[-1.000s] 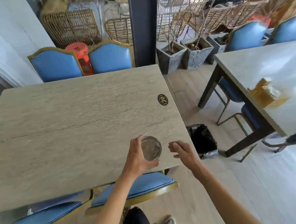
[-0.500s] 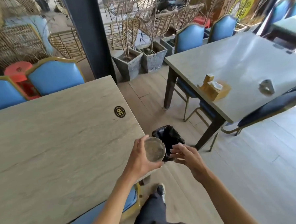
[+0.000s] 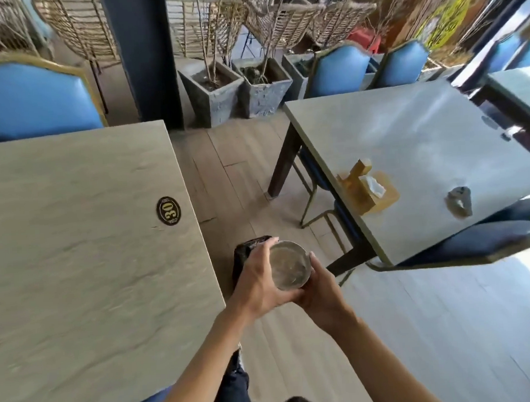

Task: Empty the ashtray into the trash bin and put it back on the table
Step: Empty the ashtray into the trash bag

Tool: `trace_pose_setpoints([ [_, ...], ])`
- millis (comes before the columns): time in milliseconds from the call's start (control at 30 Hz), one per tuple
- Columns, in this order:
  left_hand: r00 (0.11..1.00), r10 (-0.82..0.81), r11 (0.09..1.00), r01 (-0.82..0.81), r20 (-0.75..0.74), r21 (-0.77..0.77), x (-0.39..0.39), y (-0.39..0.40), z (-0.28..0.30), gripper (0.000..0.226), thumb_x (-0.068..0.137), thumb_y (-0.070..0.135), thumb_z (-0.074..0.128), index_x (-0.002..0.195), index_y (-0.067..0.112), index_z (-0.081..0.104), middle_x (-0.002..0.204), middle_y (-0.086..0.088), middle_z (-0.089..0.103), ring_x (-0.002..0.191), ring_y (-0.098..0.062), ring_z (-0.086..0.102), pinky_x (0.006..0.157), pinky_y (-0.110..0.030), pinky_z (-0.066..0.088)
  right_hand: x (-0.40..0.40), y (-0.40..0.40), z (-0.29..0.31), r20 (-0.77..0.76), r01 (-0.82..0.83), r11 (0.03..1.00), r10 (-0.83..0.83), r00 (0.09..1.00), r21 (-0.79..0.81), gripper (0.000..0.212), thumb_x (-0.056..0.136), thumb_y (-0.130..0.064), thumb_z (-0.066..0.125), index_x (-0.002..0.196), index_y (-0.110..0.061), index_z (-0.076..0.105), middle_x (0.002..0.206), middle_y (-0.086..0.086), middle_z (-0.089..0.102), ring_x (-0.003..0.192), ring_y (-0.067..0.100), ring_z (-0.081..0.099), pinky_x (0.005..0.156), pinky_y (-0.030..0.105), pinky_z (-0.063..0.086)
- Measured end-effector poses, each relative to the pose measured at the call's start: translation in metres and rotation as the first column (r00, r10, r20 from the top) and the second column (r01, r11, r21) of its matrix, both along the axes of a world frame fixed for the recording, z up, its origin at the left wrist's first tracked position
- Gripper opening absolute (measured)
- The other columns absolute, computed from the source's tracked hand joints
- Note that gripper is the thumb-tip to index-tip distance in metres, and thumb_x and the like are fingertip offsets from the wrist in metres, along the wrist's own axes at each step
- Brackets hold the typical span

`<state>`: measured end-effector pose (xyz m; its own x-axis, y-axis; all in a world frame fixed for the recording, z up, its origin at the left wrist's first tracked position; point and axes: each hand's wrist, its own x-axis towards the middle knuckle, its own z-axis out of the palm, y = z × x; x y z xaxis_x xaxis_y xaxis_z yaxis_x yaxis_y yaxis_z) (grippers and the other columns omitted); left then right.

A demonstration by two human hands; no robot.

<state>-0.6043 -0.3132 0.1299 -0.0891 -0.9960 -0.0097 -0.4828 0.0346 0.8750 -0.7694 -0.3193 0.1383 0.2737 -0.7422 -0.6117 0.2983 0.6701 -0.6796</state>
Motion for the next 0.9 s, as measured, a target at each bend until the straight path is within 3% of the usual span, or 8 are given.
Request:
trace_pose_setpoints([
  [67,1.000,0.008,1.000,-0.008,0.028,0.002,-0.003,-0.012,-0.001,0.113,0.050,0.061,0.087,0.144,0.027,0.034,0.137,0.006,0.051,0.126,-0.009,0.048,0.106,-0.029,0.044,-0.001,-0.015,0.000,0.040,-0.024,0.999,0.023,0.999,0.033,0.060,0.104,-0.053,0.035,0.128,-0.008,0.066,0.104,0.014,0.072,0.082,0.025,0.070,0.068,0.039,0.060],
  [167,0.997,0.017,1.000,-0.017,0.078,-0.006,-0.011,-0.028,0.001,0.113,0.049,0.064,0.085,0.144,0.028,0.035,0.136,0.007,0.052,0.125,-0.011,0.046,0.107,-0.033,0.042,-0.007,-0.032,-0.003,0.108,-0.009,0.994,-0.002,0.994,0.105,0.068,0.097,-0.059,0.046,0.134,-0.004,0.061,0.113,0.015,0.068,0.094,0.027,0.068,0.080,0.042,0.056],
  [333,0.983,0.048,0.998,-0.040,0.177,-0.046,-0.031,-0.058,0.000,0.114,0.048,0.068,0.082,0.144,0.025,0.038,0.136,0.012,0.054,0.125,-0.012,0.047,0.108,-0.039,0.040,-0.025,-0.071,-0.010,0.180,-0.014,0.973,-0.028,0.983,0.231,0.067,0.094,-0.059,0.051,0.129,-0.004,0.064,0.106,0.014,0.072,0.093,0.027,0.070,0.075,0.038,0.059],
  [500,0.980,0.025,0.997,-0.039,0.195,0.069,-0.054,-0.082,-0.003,0.129,0.051,0.075,0.079,0.155,0.028,0.019,0.153,0.014,0.029,0.147,-0.008,0.015,0.121,-0.032,0.016,-0.050,-0.117,-0.016,0.277,-0.134,0.959,0.062,0.959,0.249,0.054,0.094,-0.050,0.047,0.115,-0.008,0.073,0.111,0.015,0.071,0.102,0.029,0.069,0.089,0.043,0.051],
  [567,0.981,0.105,0.985,-0.124,0.163,0.117,-0.065,-0.090,-0.009,0.128,0.053,0.080,0.074,0.155,0.027,0.018,0.158,0.010,0.024,0.148,-0.009,0.016,0.122,-0.034,0.019,-0.064,-0.140,-0.021,0.299,-0.198,0.949,0.120,0.947,0.245,0.056,0.093,-0.048,0.047,0.123,-0.006,0.067,0.119,0.018,0.066,0.109,0.031,0.064,0.094,0.044,0.049],
  [667,0.952,0.282,0.937,-0.299,0.117,0.181,-0.083,-0.096,-0.023,0.097,0.072,0.080,0.060,0.150,0.030,0.030,0.156,0.010,0.030,0.144,-0.006,0.025,0.119,-0.033,0.026,-0.086,-0.176,-0.034,0.293,-0.284,0.916,0.199,0.935,0.283,0.062,0.088,-0.049,0.051,0.134,-0.007,0.059,0.133,0.020,0.057,0.121,0.033,0.053,0.097,0.046,0.045],
  [767,0.900,0.421,0.880,-0.435,0.112,0.190,-0.097,-0.094,-0.046,0.058,0.091,0.064,0.048,0.137,0.028,0.049,0.147,0.009,0.042,0.136,-0.004,0.036,0.115,-0.035,0.033,-0.106,-0.206,-0.049,0.297,-0.299,0.887,0.198,0.934,0.351,0.068,0.086,-0.047,0.058,0.141,-0.006,0.053,0.149,0.023,0.049,0.128,0.037,0.048,0.098,0.047,0.039],
  [900,0.849,0.499,0.806,-0.528,0.171,0.267,-0.110,-0.082,-0.081,0.048,0.090,0.058,0.051,0.127,0.028,0.058,0.138,0.009,0.051,0.127,-0.003,0.045,0.111,-0.038,0.040,-0.121,-0.235,-0.079,0.370,-0.381,0.841,0.238,0.898,0.383,0.076,0.088,-0.048,0.056,0.152,-0.010,0.038,0.162,0.022,0.028,0.135,0.039,0.043,0.093,0.048,0.042],
])
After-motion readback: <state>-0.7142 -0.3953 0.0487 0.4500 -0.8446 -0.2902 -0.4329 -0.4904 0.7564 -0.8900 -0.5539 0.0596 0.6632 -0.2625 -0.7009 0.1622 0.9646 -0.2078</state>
